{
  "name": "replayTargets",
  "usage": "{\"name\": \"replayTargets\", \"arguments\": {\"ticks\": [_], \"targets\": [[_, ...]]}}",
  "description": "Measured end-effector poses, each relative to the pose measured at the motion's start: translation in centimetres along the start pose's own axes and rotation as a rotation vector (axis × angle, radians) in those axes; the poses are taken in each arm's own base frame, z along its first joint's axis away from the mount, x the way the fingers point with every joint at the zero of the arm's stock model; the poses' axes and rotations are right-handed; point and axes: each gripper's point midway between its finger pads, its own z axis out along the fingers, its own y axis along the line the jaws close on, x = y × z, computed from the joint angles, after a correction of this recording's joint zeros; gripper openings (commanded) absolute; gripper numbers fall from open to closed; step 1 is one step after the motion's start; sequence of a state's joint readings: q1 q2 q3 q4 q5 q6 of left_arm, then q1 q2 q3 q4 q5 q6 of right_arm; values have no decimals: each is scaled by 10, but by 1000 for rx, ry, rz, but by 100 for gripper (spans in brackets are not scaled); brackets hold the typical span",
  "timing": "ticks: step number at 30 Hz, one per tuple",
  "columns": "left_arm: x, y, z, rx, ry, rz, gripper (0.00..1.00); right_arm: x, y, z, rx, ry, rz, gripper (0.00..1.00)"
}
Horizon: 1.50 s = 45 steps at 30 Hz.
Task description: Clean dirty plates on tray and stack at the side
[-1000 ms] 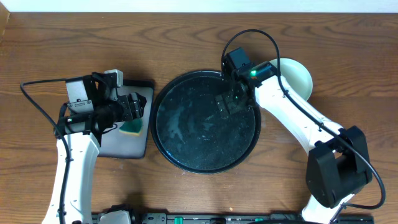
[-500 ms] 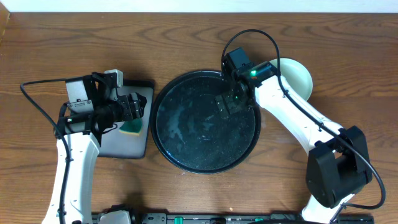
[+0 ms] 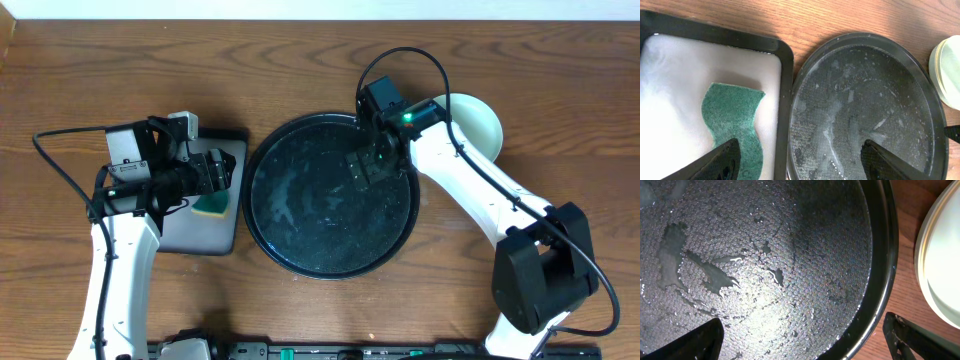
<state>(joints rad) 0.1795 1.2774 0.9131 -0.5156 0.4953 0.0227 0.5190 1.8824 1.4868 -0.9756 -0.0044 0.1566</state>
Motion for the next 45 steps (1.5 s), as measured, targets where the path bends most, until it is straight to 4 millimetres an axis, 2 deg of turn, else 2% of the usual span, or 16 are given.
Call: {"name": "replayTargets", "arguments": {"ticks": [10, 14, 16, 21, 28, 34, 38, 45], "targets": [[0, 0, 0, 0, 0, 0, 78, -1, 0, -3, -1, -9, 0, 99], [0, 0, 0, 0, 0, 0, 78, -6, 1, -24, -10, -63, -1, 99], [0, 0, 0, 0, 0, 0, 78, -9, 3, -41, -18, -109, -3, 99], [0, 0, 0, 0, 0, 0, 78, -13, 10, -101, -49, -265, -18, 99], [0, 0, 0, 0, 0, 0, 78, -4, 10, -183, -88, -478, -23, 99], [0, 0, 0, 0, 0, 0, 78, 16, 7, -248, -118, -655, -23, 99], [0, 0, 0, 0, 0, 0, 78, 30, 4, -279, -133, -743, -23, 99], [0, 0, 0, 0, 0, 0, 78, 73, -4, -342, -166, -939, -23, 99]]}}
